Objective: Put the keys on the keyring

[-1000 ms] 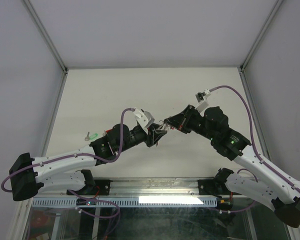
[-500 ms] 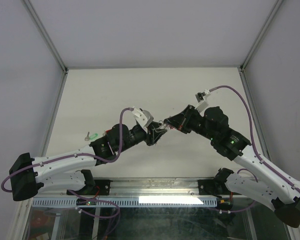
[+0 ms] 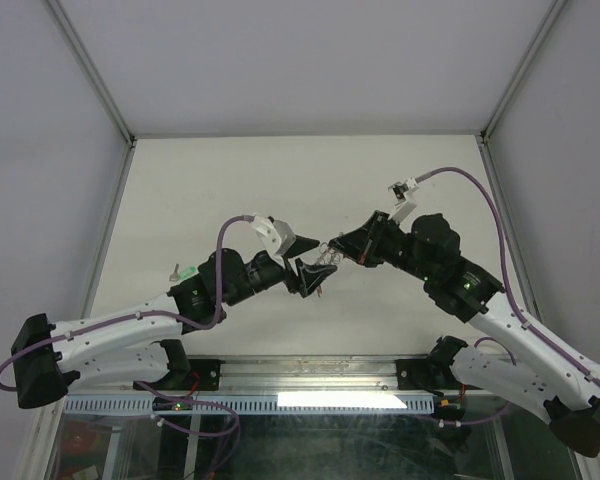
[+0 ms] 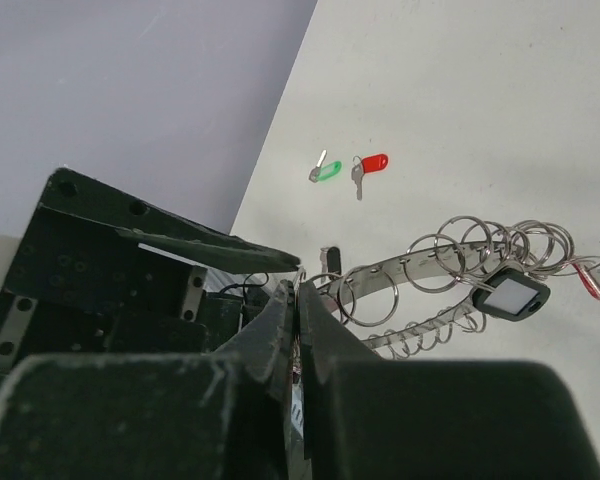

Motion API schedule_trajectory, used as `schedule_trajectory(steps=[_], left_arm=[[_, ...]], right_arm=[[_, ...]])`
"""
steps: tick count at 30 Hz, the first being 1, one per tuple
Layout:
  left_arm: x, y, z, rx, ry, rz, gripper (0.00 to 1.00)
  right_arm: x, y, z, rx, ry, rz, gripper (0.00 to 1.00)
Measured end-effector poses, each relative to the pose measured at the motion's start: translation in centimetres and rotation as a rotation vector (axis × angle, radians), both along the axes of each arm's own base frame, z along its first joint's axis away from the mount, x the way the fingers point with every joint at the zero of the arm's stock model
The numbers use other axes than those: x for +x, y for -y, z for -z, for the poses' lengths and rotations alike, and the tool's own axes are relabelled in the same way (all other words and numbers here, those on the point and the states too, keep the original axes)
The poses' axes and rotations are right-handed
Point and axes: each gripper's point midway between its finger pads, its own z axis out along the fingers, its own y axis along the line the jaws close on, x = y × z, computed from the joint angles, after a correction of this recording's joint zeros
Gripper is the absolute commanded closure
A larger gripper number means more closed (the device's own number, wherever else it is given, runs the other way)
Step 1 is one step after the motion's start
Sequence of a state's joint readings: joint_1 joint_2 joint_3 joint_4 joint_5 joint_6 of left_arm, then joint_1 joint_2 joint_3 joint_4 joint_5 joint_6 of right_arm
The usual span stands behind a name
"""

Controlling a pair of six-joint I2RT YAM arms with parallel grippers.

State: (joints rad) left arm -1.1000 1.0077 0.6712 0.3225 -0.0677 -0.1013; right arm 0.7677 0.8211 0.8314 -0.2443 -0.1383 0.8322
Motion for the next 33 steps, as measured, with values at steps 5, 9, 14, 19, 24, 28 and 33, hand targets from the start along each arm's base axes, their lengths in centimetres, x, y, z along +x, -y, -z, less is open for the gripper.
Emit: schedule_trajectory(steps=[5, 9, 14, 19, 24, 28, 33], left_arm=[[-1.4, -0.8, -2.1, -0.056, 0.019, 0.051, 0.35], [-2.5, -1.6, -2.9, -0.073, 0.022, 0.079, 0.36], [-3.4, -2.5, -3.1, -0.069, 0.013, 0.104, 0.34], [-3.9, -2.9, -2.7, -0.054, -0.011, 0.119, 0.26], [-4.1, -3.1, -2.3, -0.048, -0.044, 0.119, 0.17], [-4.0, -3.5, -2.8, -0.072, -0.055, 0.102, 0.16], [-4.1, -3.6, -3.0, -0.081, -0.055, 0.103, 0.21]], right_arm=[[-0.3, 0.3, -0.6, -0.055, 0.116, -0.05, 1.0], [-0.7, 0.5, -1.7, -0.102, 0.24, -0.105, 1.0], [-1.3, 0.5, -3.3, -0.163, 0.41, -0.19, 1.0], [-2.1, 0.7, -3.6, -0.224, 0.54, -0.273, 1.0], [-2.6, 0.9, -3.6, -0.284, 0.612, -0.333, 1.0], [-2.9, 1.1, -3.9, -0.313, 0.669, -0.371, 1.0], [-3.2, 1.0, -3.7, -0.337, 0.718, -0.41, 1.0]])
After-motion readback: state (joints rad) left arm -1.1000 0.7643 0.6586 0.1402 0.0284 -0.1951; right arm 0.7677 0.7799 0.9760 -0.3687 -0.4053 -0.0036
